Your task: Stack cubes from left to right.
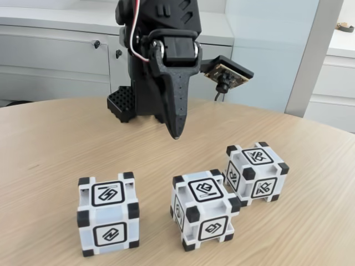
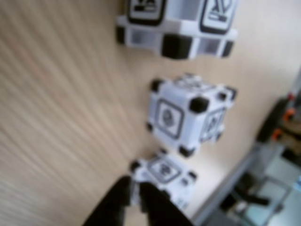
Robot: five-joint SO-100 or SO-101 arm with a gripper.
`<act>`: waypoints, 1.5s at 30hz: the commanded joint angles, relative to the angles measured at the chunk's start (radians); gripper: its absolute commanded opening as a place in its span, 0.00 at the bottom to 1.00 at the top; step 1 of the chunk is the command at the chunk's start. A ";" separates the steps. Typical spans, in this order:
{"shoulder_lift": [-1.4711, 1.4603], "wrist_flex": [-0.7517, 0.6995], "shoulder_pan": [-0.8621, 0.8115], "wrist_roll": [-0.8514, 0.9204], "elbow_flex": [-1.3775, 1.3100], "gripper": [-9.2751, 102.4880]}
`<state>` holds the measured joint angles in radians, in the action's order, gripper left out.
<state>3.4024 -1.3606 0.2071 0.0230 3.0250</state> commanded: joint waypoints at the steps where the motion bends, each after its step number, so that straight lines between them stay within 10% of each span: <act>1: 0.002 0.005 -0.008 -0.051 -0.026 0.08; 23: -0.094 0.014 -0.008 0.072 -0.074 0.08; 45: -1.399 -0.002 0.011 -0.236 -0.953 0.08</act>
<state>2.1031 -1.3576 0.2117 -0.2010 2.1537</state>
